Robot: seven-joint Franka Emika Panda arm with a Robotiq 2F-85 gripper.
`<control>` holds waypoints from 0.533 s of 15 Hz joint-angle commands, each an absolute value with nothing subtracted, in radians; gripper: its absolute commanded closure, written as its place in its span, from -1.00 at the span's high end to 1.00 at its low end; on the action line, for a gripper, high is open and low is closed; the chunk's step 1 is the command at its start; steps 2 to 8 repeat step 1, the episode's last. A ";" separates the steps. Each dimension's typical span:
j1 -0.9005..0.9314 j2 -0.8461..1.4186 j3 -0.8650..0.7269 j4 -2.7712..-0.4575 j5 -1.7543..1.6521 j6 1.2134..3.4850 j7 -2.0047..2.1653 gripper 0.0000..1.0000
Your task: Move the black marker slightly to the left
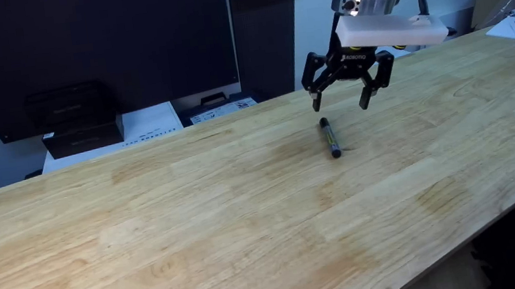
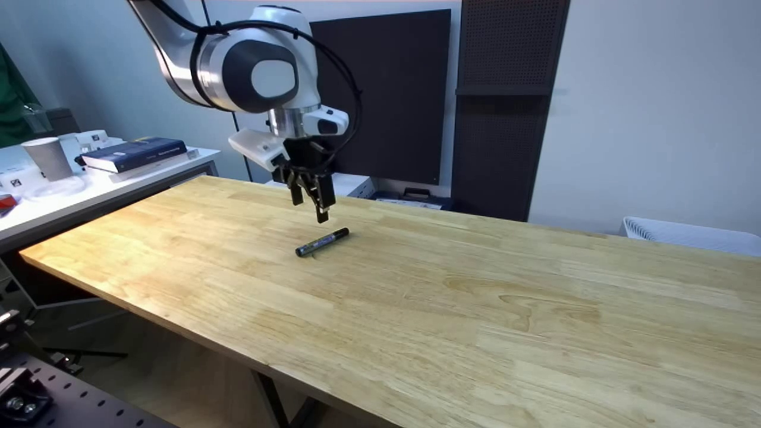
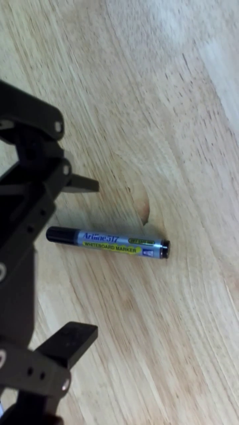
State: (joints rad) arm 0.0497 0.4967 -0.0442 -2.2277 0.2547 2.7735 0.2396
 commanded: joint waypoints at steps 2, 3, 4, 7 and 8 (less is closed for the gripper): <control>0.039 0.498 -0.035 -2.227 0.242 2.773 0.249 1.00; 0.039 0.498 -0.035 -2.227 0.242 2.773 0.249 1.00; 0.039 0.498 -0.035 -2.227 0.242 2.773 0.249 1.00; 0.039 0.498 -0.035 -2.227 0.242 2.773 0.249 1.00; 0.039 0.498 -0.035 -2.227 0.242 2.773 0.249 1.00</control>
